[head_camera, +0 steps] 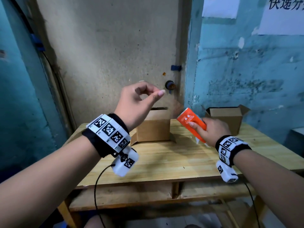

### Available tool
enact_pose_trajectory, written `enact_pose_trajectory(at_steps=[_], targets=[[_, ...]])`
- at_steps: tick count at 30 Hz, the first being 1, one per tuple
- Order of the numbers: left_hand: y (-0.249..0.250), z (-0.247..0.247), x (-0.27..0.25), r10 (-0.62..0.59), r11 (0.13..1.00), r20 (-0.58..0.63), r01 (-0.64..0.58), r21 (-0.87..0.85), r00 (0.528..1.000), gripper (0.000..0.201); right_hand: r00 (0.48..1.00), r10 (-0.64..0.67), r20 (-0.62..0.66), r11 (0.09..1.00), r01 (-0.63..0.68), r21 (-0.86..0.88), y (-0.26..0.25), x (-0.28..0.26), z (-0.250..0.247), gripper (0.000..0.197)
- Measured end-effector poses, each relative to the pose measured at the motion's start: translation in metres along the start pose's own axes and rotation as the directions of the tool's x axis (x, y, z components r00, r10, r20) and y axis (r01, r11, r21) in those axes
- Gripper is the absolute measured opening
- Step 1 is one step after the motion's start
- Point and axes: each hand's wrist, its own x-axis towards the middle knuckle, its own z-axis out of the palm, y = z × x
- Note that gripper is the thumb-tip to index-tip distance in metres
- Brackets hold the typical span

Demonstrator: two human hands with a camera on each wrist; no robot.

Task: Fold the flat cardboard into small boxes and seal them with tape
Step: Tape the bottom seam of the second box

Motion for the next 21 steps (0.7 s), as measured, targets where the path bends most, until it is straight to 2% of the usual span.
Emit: enact_pose_trajectory(at_steps=[3, 6, 7, 9, 12, 14, 16, 18, 20, 21], targets=[[0.019, 0.017, -0.01, 0.065, 0.997, 0.102, -0.061, -0.036, 0.993, 0.017, 0.997, 0.072, -0.022, 0.997, -0.072, 0.004, -0.007, 0.003, -0.002, 0.084], [0.023, 0.031, -0.016, 0.164, 0.985, 0.207, -0.173, 0.025, 0.964, 0.02, 0.992, 0.128, -0.003, 0.992, -0.128, -0.021, -0.027, 0.014, -0.006, 0.091], [0.02, 0.033, -0.016, 0.161, 0.984, 0.227, -0.175, 0.044, 0.96, 0.021, 0.991, 0.137, 0.001, 0.99, -0.136, -0.027, -0.032, 0.017, -0.007, 0.096], [0.013, 0.032, -0.016, 0.118, 0.991, 0.238, -0.131, 0.038, 0.964, 0.021, 0.988, 0.152, 0.013, 0.987, -0.151, -0.049, -0.037, 0.021, -0.008, 0.095], [0.005, 0.028, -0.021, 0.073, 0.995, 0.274, -0.09, 0.052, 0.959, 0.02, 0.99, 0.141, -0.005, 0.985, -0.141, -0.101, -0.049, 0.026, -0.016, 0.081], [0.004, 0.025, -0.023, -0.023, 1.0, 0.253, 0.025, -0.006, 0.967, 0.018, 0.983, 0.18, 0.022, 0.979, -0.177, -0.1, -0.056, 0.028, -0.02, 0.078], [0.013, 0.019, -0.028, -0.088, 0.976, 0.221, 0.128, -0.176, 0.971, 0.013, 0.947, 0.295, 0.124, 0.955, -0.295, -0.021, -0.045, 0.032, -0.012, 0.08], [0.029, 0.012, -0.028, -0.042, 0.95, 0.243, 0.114, -0.29, 0.969, 0.01, 0.873, 0.399, 0.281, 0.902, -0.429, 0.053, -0.024, 0.026, -0.006, 0.085], [0.039, 0.001, -0.018, -0.027, 0.939, 0.269, 0.117, -0.325, 0.963, 0.008, 0.858, 0.415, 0.303, 0.9, -0.437, 0.004, -0.013, 0.015, 0.003, 0.083], [0.037, -0.005, -0.009, -0.067, 0.928, 0.27, 0.159, -0.336, 0.961, 0.008, 0.863, 0.395, 0.314, 0.915, -0.401, -0.049, -0.012, 0.01, 0.007, 0.079]])
